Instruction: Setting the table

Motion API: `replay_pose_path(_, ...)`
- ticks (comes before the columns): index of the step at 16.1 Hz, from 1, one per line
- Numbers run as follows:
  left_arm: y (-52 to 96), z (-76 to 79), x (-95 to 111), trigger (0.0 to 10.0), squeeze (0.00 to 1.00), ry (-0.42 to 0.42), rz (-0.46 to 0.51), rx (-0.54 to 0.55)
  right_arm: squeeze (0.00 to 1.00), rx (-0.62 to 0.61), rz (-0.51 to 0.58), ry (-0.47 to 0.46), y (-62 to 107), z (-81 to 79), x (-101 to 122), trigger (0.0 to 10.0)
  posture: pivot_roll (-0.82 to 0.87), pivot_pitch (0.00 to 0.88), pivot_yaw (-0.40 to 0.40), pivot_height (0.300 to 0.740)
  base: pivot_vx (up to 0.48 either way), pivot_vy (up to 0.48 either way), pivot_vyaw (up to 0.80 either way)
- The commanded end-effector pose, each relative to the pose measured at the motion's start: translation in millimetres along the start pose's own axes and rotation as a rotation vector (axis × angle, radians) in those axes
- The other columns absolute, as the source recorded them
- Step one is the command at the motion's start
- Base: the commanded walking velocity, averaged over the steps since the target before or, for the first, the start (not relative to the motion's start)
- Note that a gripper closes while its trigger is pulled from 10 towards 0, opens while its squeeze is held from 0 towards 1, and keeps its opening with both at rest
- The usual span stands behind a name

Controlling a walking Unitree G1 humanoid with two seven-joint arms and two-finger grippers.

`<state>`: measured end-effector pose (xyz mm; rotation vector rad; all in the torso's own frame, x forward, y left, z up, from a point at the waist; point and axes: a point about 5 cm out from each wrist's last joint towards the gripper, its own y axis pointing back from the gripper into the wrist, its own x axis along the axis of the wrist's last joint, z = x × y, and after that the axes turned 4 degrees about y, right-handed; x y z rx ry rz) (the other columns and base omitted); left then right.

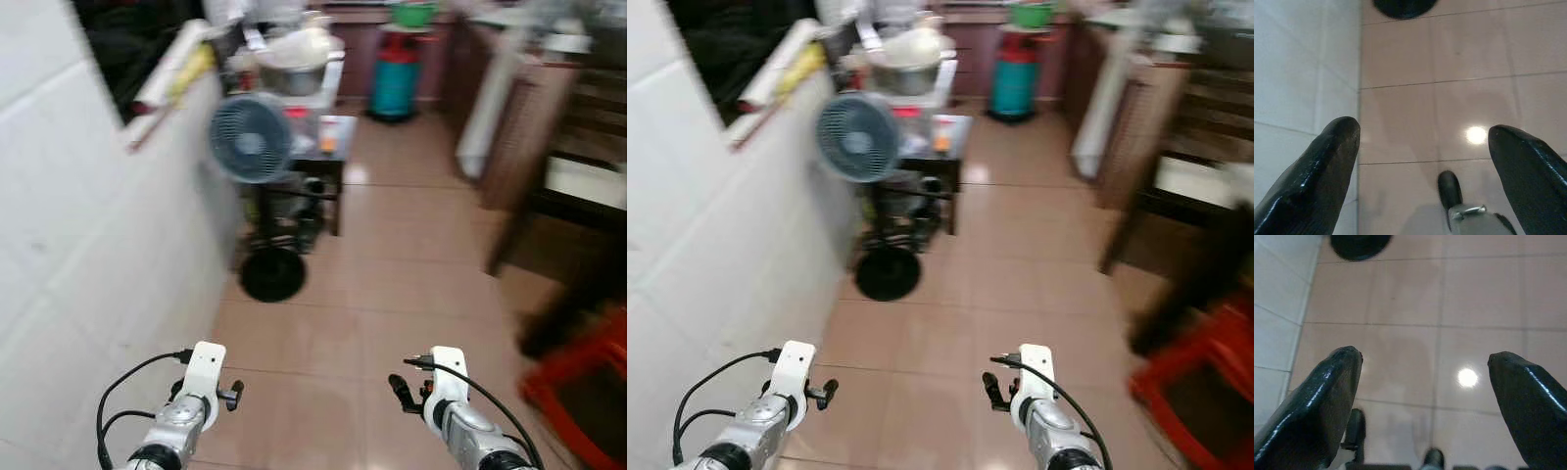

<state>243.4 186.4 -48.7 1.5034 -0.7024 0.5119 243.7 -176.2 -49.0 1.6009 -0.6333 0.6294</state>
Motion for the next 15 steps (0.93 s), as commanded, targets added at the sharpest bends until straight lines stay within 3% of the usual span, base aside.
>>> replay_pose_path(1,0.8,-8.0,0.7,10.0,0.0,-0.008,0.001,0.026,0.0,0.015,-0.002,-0.007,-1.8,-6.2,2.0,10.0,-0.04,0.0,0.016,0.74,0.0,0.0,0.0)
replay_pose_path(15,1.7,-10.1,-4.0,10.0,0.0,0.049,-0.009,0.071,0.0,-0.022,-0.022,-0.011,-1.2,-1.1,0.8,10.0,-0.04,0.0,0.005,0.74,0.0,0.0,0.0)
